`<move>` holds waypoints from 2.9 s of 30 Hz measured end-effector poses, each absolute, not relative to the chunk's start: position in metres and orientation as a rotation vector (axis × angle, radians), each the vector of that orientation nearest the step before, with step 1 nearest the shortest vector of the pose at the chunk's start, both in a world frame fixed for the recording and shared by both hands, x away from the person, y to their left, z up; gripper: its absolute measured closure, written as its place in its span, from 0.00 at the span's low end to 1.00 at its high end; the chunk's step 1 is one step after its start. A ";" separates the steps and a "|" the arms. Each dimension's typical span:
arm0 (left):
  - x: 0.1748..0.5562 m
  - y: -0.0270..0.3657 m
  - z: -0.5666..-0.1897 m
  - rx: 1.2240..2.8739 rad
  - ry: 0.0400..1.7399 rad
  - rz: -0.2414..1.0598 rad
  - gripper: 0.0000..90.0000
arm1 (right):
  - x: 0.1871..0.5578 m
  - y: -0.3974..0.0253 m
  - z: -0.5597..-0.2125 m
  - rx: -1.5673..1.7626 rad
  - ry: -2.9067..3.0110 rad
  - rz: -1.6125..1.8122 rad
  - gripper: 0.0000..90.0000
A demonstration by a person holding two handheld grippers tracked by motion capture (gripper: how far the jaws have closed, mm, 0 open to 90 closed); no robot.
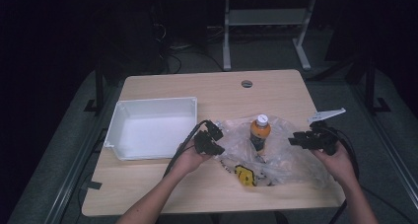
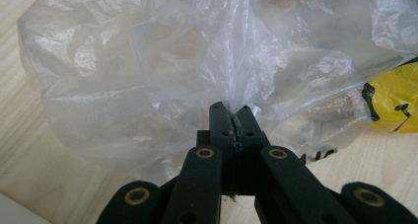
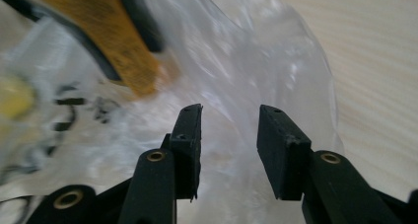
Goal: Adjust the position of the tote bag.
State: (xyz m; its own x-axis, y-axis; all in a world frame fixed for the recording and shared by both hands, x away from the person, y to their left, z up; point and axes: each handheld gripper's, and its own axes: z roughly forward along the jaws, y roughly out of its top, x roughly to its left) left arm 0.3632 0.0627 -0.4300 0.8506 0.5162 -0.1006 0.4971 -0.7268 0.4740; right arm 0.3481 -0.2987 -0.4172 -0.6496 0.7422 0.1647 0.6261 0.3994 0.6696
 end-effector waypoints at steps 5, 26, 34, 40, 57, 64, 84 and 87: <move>0.364 0.065 -0.429 2.532 0.737 0.056 0.99 | 0.332 -0.285 -0.397 1.109 2.495 1.134 0.64; 0.364 0.070 -0.427 2.521 0.742 0.059 0.99 | 0.301 -0.216 -0.392 0.775 2.681 1.261 0.58; 0.364 0.072 -0.425 2.525 0.740 0.064 0.99 | 0.302 -0.202 -0.411 0.751 2.761 1.243 0.60; 0.365 0.076 -0.424 2.503 0.751 0.062 0.99 | 0.305 -0.198 -0.431 0.754 2.814 1.155 0.77; 0.365 0.080 -0.428 2.492 0.749 0.066 0.99 | 0.300 -0.200 -0.449 0.782 2.881 1.077 0.99; 0.364 0.082 -0.433 2.492 0.766 0.056 1.00 | 0.297 -0.204 -0.451 0.798 2.882 1.077 1.00; 0.360 0.083 -0.442 2.485 0.767 0.034 1.00 | 0.291 -0.210 -0.457 0.825 2.880 1.046 1.00; 0.358 0.084 -0.441 2.475 0.767 0.036 0.99 | 0.291 -0.210 -0.458 0.830 2.882 1.050 1.00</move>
